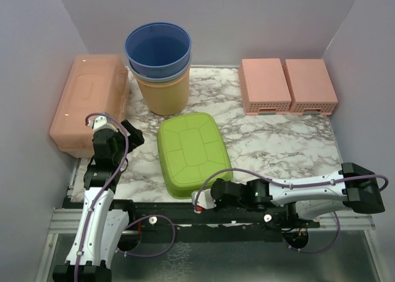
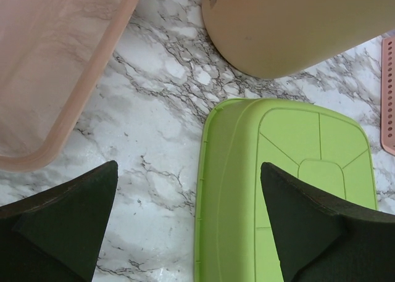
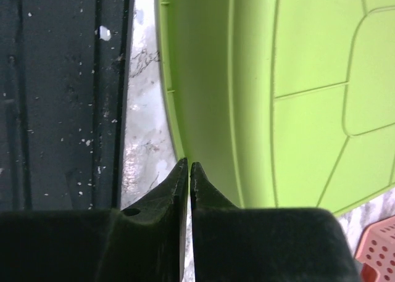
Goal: Turn the large container upside down
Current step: Turn the container upside down at the center of the board.
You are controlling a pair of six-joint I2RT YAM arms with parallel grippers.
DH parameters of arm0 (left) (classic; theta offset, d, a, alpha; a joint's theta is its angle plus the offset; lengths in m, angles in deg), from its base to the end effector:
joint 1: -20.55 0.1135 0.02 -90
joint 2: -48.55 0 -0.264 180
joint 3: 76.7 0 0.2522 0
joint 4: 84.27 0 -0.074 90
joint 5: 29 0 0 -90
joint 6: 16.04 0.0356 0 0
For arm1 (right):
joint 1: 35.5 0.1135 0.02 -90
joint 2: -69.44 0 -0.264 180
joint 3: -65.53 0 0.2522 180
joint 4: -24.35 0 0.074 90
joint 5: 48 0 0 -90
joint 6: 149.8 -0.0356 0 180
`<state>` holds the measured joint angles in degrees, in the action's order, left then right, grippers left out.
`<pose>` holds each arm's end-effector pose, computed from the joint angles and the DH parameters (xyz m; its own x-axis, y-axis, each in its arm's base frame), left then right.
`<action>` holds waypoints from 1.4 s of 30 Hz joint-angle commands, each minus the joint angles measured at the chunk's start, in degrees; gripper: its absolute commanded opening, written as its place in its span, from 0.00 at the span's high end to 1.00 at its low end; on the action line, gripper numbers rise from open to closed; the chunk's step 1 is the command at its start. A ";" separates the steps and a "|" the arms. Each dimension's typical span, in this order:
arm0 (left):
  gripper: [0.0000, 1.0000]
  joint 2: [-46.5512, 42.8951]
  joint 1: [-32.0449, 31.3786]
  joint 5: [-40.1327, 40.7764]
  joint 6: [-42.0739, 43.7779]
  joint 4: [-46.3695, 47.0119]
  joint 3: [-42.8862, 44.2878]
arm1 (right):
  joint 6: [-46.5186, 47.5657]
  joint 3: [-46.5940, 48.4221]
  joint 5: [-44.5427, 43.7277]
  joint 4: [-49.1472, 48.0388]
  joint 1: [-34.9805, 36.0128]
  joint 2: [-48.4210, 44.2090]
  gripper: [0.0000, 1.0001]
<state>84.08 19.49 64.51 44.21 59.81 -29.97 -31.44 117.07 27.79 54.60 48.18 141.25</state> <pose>0.1521 -0.0006 0.2701 -0.3446 -0.4890 -0.8013 -0.2397 0.8712 -0.4285 0.0355 0.2407 0.1932 0.3747 -0.7995 -0.4695 -0.8731 -0.1340 -0.4687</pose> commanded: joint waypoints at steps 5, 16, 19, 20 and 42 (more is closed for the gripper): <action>0.01 1.66 0.47 -3.38 0.63 0.33 0.22 | -7.10 4.49 -0.37 2.68 0.13 -1.54 0.75; 0.01 8.61 0.44 -11.82 2.50 0.55 1.11 | -23.85 10.22 -31.53 -8.66 -5.13 -3.12 0.35; 0.01 11.17 0.44 -14.48 3.20 0.50 1.56 | -42.51 15.09 -27.28 2.42 -14.90 -0.43 0.29; 0.01 11.73 0.40 -15.16 3.28 0.53 1.57 | -47.40 15.42 -24.37 3.78 -17.26 -0.21 0.28; 0.09 26.13 -18.33 -15.46 -4.17 8.35 -0.65 | -67.73 8.27 12.49 -2.43 -43.60 3.72 0.20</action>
<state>107.12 6.49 45.01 42.35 65.52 -30.06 -95.46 126.60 45.19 49.53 4.66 148.53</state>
